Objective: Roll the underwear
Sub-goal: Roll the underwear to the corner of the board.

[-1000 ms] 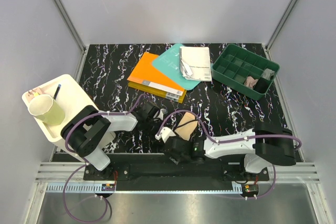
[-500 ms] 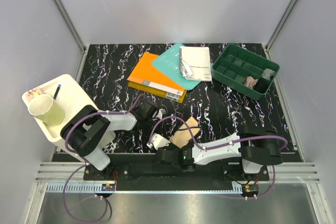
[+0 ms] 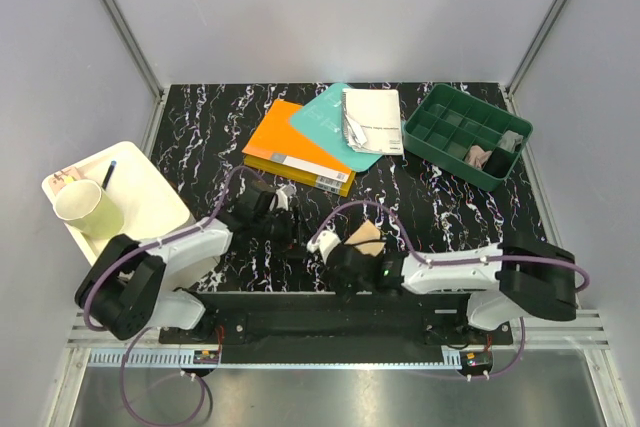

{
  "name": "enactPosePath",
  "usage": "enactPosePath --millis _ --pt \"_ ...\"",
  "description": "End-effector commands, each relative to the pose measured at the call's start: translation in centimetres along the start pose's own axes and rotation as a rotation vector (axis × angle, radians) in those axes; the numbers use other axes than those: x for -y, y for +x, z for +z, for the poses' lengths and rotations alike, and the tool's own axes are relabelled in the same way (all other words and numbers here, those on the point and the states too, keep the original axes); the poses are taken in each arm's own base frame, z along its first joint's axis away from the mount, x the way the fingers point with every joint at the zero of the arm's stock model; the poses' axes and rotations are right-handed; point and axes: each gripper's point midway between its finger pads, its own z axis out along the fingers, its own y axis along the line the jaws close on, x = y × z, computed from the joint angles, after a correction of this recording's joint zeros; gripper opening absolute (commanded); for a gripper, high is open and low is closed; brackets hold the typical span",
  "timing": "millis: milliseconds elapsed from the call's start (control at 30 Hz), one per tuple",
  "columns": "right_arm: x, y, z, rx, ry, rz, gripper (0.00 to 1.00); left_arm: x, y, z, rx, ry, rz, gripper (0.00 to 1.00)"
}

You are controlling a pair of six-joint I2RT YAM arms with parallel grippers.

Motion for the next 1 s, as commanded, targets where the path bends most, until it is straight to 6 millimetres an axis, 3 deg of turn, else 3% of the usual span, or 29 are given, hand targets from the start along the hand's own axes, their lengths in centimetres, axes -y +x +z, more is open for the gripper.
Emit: enactPosePath --millis 0,33,100,300,467,633,967 --pt "-2.3 -2.8 -1.7 0.064 -0.317 0.093 0.0 0.0 -1.9 -0.9 0.136 -0.018 0.07 0.61" --pt "-1.4 -3.2 -1.6 0.072 -0.331 0.127 0.0 0.1 -2.1 -1.1 0.154 -0.019 0.097 0.61" --pt "-2.2 -3.1 -2.0 0.049 -0.435 0.149 0.0 0.0 -2.8 -1.4 0.198 -0.035 0.116 0.61" --pt "-2.0 -3.5 -1.9 0.015 -0.604 0.256 0.0 1.1 -3.9 -2.3 0.319 -0.015 0.228 0.6" --pt "-1.7 -4.1 -2.2 0.013 -0.715 0.323 0.0 3.1 -3.2 -1.5 0.367 0.061 0.321 0.6" --pt "0.1 -3.8 -1.5 0.007 -0.756 0.432 0.0 3.9 -2.2 -0.3 0.376 0.13 0.365 0.6" --pt "2.2 -2.2 0.7 -0.065 -0.805 0.594 0.0 3.2 -1.2 0.7 0.349 0.161 0.43 0.6"
